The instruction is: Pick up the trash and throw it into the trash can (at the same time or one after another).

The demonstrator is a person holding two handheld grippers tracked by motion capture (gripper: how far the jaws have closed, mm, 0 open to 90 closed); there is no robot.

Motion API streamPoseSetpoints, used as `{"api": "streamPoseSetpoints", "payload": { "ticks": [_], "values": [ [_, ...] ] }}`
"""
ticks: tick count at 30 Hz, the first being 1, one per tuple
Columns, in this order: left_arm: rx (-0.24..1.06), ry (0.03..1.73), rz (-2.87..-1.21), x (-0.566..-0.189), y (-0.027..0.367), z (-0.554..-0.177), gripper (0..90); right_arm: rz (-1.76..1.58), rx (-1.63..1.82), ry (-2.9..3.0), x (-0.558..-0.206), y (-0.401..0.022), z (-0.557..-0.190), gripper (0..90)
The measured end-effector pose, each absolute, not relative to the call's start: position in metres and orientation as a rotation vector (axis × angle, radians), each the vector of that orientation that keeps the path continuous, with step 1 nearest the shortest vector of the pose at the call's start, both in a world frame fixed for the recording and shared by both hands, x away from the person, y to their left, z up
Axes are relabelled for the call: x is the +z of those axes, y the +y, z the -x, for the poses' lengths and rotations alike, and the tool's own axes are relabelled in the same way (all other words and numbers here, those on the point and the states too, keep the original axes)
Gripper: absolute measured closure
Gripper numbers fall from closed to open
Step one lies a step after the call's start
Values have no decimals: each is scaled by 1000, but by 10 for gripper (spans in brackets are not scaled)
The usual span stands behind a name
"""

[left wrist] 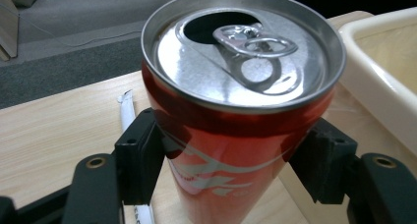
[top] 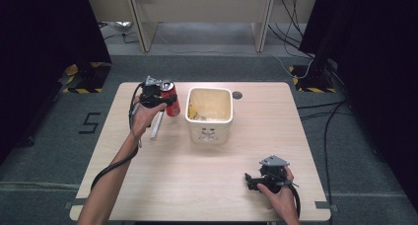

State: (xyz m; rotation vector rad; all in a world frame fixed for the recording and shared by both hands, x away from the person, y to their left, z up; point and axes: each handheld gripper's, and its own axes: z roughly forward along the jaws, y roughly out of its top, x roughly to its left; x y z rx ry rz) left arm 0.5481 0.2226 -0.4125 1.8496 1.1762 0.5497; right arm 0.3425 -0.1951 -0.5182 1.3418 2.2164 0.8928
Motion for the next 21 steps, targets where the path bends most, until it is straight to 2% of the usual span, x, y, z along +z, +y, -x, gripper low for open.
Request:
{"api": "streamPoseSetpoints", "payload": {
  "ticks": [21],
  "values": [
    [531, 1110, -1862, -367, 235, -520, 341, -1343, 893, 2216, -518, -195, -342, 3]
  ]
}}
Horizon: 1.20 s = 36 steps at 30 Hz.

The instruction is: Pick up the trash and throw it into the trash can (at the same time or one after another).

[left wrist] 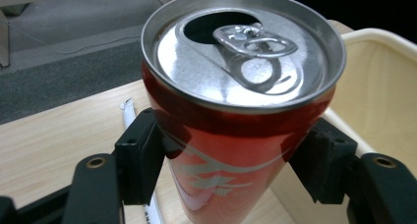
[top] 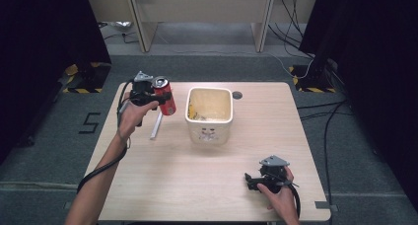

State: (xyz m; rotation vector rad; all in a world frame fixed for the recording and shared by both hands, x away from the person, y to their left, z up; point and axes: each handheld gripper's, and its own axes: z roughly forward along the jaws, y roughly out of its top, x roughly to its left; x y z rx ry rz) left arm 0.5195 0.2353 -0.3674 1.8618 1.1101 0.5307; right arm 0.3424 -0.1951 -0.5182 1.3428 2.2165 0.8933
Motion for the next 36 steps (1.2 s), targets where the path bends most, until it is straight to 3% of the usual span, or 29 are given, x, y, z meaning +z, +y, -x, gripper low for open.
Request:
{"api": "streamPoseSetpoints", "payload": {
  "ticks": [23, 36],
  "values": [
    [537, 923, -1859, -301, 206, -486, 341, -1344, 894, 2216, -518, -195, -342, 3],
    [498, 862, -1894, -292, 170, -491, 341, -1340, 890, 2217, -518, -195, -342, 3]
  ]
}}
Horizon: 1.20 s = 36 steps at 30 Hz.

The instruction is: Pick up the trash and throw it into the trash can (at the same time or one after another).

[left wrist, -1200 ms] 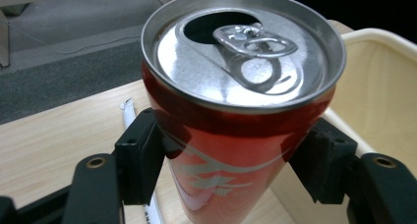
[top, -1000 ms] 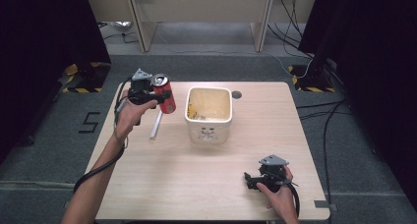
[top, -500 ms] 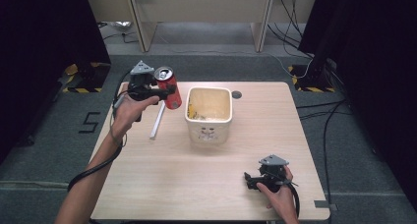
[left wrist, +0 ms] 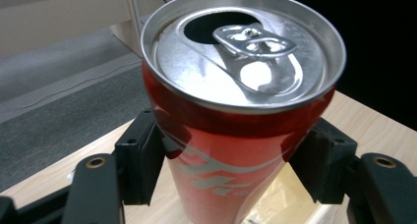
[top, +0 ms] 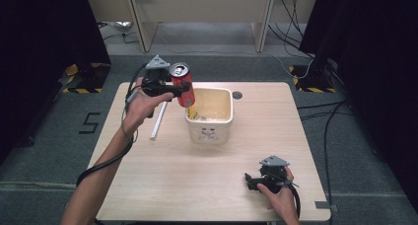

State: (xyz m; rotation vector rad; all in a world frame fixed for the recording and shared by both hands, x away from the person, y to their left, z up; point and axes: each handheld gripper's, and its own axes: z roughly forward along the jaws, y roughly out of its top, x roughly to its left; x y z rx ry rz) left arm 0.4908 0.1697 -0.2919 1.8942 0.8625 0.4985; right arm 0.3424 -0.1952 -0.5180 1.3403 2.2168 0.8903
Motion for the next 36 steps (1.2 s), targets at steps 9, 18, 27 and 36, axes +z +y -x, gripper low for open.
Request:
{"api": "streamPoseSetpoints", "payload": {
  "ticks": [9, 18, 27, 36],
  "values": [
    [468, 827, -1922, -297, 139, -493, 341, -1340, 890, 2217, -518, -195, -342, 3],
    [446, 822, -1951, -311, 115, -500, 341, -1340, 889, 2217, -518, -195, -342, 3],
    [415, 852, -1966, -329, 106, -509, 340, -1340, 888, 2217, -518, -195, -342, 3],
    [414, 888, -1960, -339, 108, -518, 340, -1339, 888, 2217, -518, -195, -342, 3]
  ]
}}
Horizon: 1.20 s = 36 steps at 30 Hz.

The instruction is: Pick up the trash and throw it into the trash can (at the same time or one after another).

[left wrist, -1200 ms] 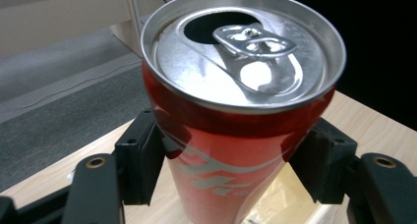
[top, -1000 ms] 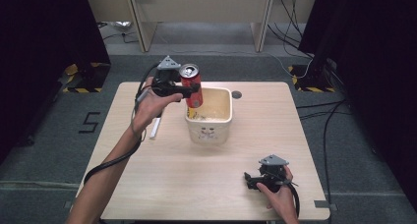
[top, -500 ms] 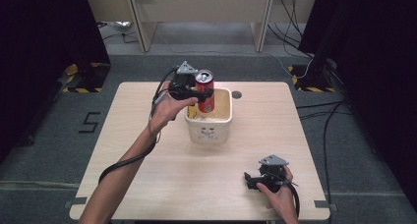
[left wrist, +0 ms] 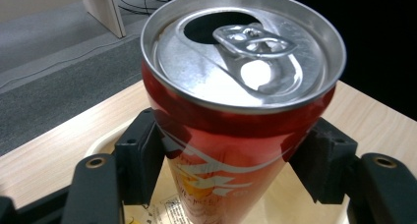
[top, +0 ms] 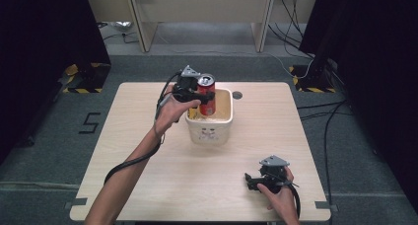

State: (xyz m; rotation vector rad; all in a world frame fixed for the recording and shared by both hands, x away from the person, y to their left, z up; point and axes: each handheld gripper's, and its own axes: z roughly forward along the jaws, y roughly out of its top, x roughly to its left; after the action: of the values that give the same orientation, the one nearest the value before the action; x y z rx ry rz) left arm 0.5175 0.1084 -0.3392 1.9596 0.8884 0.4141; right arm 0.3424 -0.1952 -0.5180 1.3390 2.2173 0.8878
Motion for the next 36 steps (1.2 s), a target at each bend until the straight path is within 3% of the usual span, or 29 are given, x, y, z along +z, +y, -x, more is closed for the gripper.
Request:
{"api": "streamPoseSetpoints", "payload": {
  "ticks": [21, 36],
  "values": [
    [485, 944, -1977, -365, 121, -527, 337, -1341, 889, 2216, -518, -195, -342, 3],
    [448, 931, -2029, -369, 116, -526, 333, -1343, 892, 2216, -518, -195, -342, 3]
  ]
}}
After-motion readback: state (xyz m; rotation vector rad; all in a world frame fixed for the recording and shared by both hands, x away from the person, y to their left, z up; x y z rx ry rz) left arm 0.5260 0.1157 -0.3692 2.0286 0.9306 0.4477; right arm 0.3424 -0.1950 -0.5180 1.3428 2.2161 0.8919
